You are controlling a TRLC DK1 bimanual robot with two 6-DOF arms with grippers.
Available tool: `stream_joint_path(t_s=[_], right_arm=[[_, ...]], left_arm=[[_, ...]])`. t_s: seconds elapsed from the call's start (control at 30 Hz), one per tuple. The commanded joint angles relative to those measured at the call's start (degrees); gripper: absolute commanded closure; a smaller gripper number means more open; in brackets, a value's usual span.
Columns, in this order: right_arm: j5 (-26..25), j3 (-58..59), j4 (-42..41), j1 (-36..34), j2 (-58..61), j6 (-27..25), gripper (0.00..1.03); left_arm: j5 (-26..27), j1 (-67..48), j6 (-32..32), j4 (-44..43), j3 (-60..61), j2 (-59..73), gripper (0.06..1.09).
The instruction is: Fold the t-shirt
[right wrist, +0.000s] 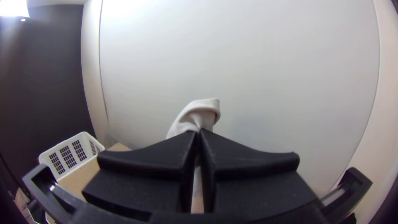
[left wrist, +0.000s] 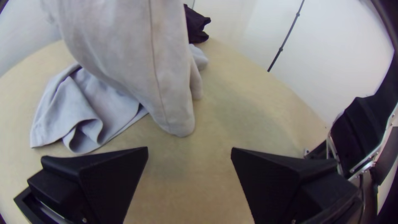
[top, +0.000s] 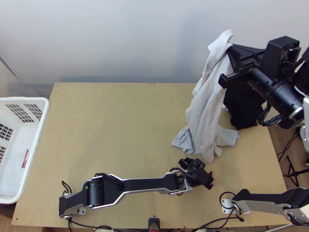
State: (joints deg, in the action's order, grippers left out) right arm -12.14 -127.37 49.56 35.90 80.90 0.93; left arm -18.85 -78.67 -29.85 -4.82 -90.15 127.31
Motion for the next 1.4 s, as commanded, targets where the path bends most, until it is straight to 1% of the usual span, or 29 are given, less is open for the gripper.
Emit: stream_joint_path(t_s=[0.0,0.1,0.23,0.4,0.47,0.5,0.53,0.57,0.73,0.77,0.93,1.1,1.2,1.23,1.37], right_arm=[[0.0,0.0,0.0,-0.4,-0.3,0.0,1.0],[0.0,0.1,0.1,-0.5,-0.4,-0.1,1.0],[0.0,0.3,0.2,-0.5,-0.4,-0.2,1.0],[0.0,0.6,0.2,-0.5,-0.4,-0.2,1.0],[0.0,0.7,0.2,-0.5,-0.3,-0.4,1.0],[0.0,0.7,0.2,-0.5,-0.3,-0.4,1.0],[0.0,0.7,0.2,-0.5,-0.3,-0.4,1.0],[0.0,0.7,0.1,-0.5,-0.3,-0.4,1.0],[0.0,0.6,-0.1,-0.7,0.0,-1.0,1.0],[0.0,0.5,-0.1,-1.0,0.0,-1.0,1.0],[0.0,0.0,-0.5,-2.8,-0.3,-1.3,1.0],[0.0,-0.2,-1.6,-4.0,-1.1,-2.4,1.0],[0.0,0.2,-1.6,-4.1,-1.7,-2.8,1.0],[0.0,0.5,-1.6,-4.1,-2.0,-2.8,1.0],[0.1,0.2,-1.6,-4.2,-2.3,-2.8,1.0]], left_arm=[[-0.8,0.3,-2.5,1.1,-7.8,5.8,0.11],[-2.2,0.7,-3.5,1.1,-10.7,7.7,0.11],[-5.4,1.5,-3.6,1.1,-13.4,9.2,0.11],[-7.0,2.5,-3.6,1.1,-13.7,10.1,0.12],[-7.1,2.5,-3.2,1.1,-13.8,10.1,0.19],[-7.0,2.6,-3.4,1.3,-14.2,9.8,0.31],[-6.9,2.8,-3.9,1.9,-14.4,9.3,0.6],[-6.1,3.1,-4.0,3.0,-15.1,9.2,1.06],[3.7,4.0,-4.1,13.4,-16.3,7.0,1.05],[4.1,4.1,-3.8,14.7,-15.2,5.2,1.05],[4.1,7.0,-1.7,14.9,-6.3,-5.8,1.05],[5.0,12.2,7.6,15.2,6.0,-22.1,1.05],[7.3,16.4,12.0,15.7,12.8,-33.8,1.05],[8.0,18.3,13.3,16.8,14.3,-37.5,1.05],[8.2,25.0,18.5,21.2,16.2,-49.5,1.05]])
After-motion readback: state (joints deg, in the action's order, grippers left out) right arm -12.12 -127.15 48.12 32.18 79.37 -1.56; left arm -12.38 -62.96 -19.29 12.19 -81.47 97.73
